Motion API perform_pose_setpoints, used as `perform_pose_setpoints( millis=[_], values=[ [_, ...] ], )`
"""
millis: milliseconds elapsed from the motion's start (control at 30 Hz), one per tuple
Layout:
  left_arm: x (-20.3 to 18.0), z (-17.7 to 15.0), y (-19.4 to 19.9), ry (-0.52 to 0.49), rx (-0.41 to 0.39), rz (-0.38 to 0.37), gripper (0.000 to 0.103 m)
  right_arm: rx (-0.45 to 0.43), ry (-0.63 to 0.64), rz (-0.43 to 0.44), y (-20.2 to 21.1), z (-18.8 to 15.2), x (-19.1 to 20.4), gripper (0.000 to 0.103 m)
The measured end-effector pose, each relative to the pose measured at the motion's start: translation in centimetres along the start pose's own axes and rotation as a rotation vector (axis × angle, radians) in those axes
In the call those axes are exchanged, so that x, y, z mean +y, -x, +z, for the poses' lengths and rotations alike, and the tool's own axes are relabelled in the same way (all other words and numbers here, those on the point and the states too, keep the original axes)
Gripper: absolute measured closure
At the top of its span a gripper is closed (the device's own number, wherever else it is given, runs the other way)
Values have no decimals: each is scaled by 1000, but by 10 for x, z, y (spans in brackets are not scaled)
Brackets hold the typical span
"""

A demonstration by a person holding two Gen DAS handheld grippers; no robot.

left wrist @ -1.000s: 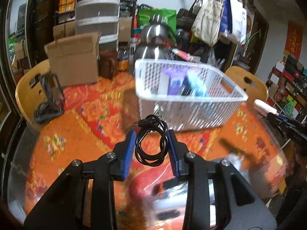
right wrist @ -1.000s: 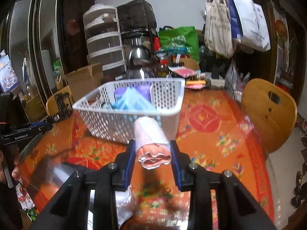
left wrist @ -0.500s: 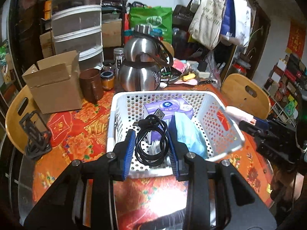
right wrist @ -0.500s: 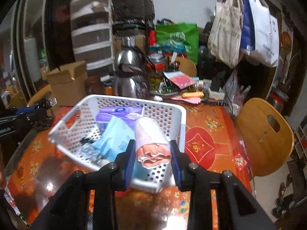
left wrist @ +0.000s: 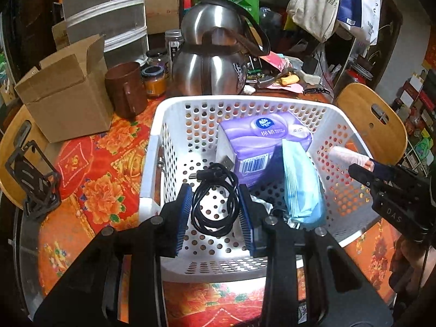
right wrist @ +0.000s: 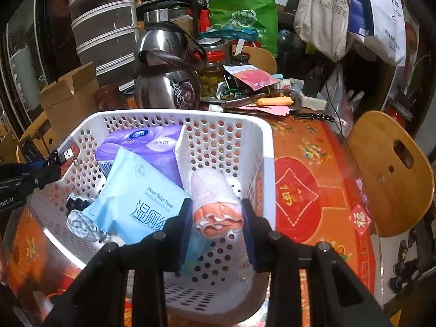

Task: Organize soft objects
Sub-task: 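Carry the pink cloth with the right gripper while the left carries the black cable into the basket, releasing both, then move the left gripper to the clear plastic bag and grasp it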

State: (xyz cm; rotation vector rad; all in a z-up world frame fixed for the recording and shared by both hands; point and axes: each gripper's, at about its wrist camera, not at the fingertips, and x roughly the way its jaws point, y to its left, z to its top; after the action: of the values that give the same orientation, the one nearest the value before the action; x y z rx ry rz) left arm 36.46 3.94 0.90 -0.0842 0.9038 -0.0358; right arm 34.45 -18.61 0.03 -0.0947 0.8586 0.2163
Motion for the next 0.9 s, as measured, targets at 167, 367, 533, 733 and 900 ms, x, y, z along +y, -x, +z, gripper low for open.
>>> perform_pose_setpoints(
  millis=[167,367,533,733,900],
  values=[
    [2,-4,-1,-15,-23,-6,27,-39,-34,78,8,2,2,53],
    [2,-7,19,-13,-100,10,16,-84,-44,67,22,4,1,34],
    [2,-10,26,-24,-108,16,16,-86,-53,74,24,2,0,34],
    [4,-19,37,-20,-123,16,16,-81,-57,99,32,-8,2,34],
    [14,-49,64,-5,-127,40,16,-122,-88,124,67,-38,-2,34]
  ],
)
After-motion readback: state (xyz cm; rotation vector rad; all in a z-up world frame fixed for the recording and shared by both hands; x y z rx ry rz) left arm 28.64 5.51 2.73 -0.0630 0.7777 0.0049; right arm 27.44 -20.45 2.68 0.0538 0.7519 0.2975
